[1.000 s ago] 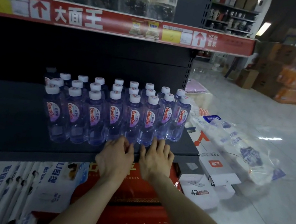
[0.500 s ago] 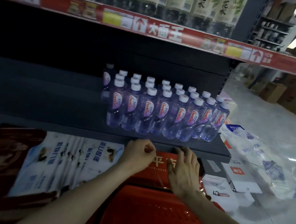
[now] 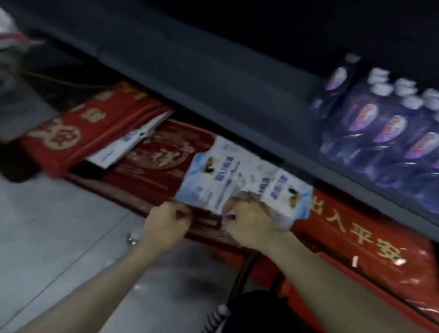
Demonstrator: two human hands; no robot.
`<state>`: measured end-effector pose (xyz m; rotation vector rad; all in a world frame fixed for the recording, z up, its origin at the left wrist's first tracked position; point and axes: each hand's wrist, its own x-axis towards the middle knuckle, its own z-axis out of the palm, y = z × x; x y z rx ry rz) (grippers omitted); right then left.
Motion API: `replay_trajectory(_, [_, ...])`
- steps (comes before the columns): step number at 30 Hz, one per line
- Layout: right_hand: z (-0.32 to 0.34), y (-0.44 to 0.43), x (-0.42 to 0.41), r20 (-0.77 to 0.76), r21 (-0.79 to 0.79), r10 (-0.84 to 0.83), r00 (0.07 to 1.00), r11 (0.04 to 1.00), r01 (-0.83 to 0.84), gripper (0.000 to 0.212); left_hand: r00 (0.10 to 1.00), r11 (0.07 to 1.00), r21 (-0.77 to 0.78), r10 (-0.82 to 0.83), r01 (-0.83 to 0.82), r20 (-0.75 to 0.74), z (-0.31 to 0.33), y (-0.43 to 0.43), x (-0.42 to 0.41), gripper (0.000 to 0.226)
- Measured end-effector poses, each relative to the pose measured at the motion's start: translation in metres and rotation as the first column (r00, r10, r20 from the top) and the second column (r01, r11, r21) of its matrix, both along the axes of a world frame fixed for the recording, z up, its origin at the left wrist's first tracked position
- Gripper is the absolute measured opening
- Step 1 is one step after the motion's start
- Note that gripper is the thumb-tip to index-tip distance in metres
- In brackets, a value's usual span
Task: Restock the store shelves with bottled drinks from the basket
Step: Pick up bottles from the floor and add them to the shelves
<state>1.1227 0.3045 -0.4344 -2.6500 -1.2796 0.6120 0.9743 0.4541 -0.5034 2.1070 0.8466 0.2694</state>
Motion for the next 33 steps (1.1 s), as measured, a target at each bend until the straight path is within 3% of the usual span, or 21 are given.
replay_trajectory(4, [-0.044,0.082,-0.049,-0.165,-0.118,0.120,0.979,0.983,-0.140,0.030,0.979,0.990,-0.055,0.117,-0.128,-0.168,-0.049,0.049,-0.068,0.024])
replay_trajectory(9, [-0.115,0.133,-0.102,-0.204,-0.217,0.176,0.963,0.951,-0.220,0.044,0.918,0.950,-0.041,0.287,-0.309,-0.275,-0.097,0.069,-0.126,0.026])
replay_trajectory(14, [-0.171,0.151,-0.129,-0.137,-0.143,0.257,0.957,0.950,-0.276,0.084,0.880,0.944,-0.064,0.274,-0.323,-0.388,-0.140,0.062,-0.137,0.075])
replay_trajectory(17, [-0.201,0.161,-0.130,-0.149,-0.072,0.260,0.954,0.959,-0.273,0.096,0.871,0.929,-0.097,0.295,-0.358,-0.391,-0.164,0.048,-0.132,0.072])
replay_trajectory(22, [-0.219,0.171,-0.119,-0.152,0.061,0.159,0.976,0.987,-0.151,0.071,0.883,0.883,-0.173,0.385,-0.437,-0.269,-0.186,0.022,-0.130,0.053])
replay_trajectory(28, [-0.233,0.178,-0.108,-0.085,0.096,0.161,0.983,0.984,-0.153,0.065,0.874,0.868,-0.159,0.431,-0.470,-0.227,-0.197,0.014,-0.130,0.078])
replay_trajectory(33, [-0.239,0.165,-0.109,-0.058,0.188,0.089,0.994,0.979,-0.077,0.037,0.827,0.830,-0.157,0.476,-0.535,-0.299,-0.203,0.011,-0.117,0.079])
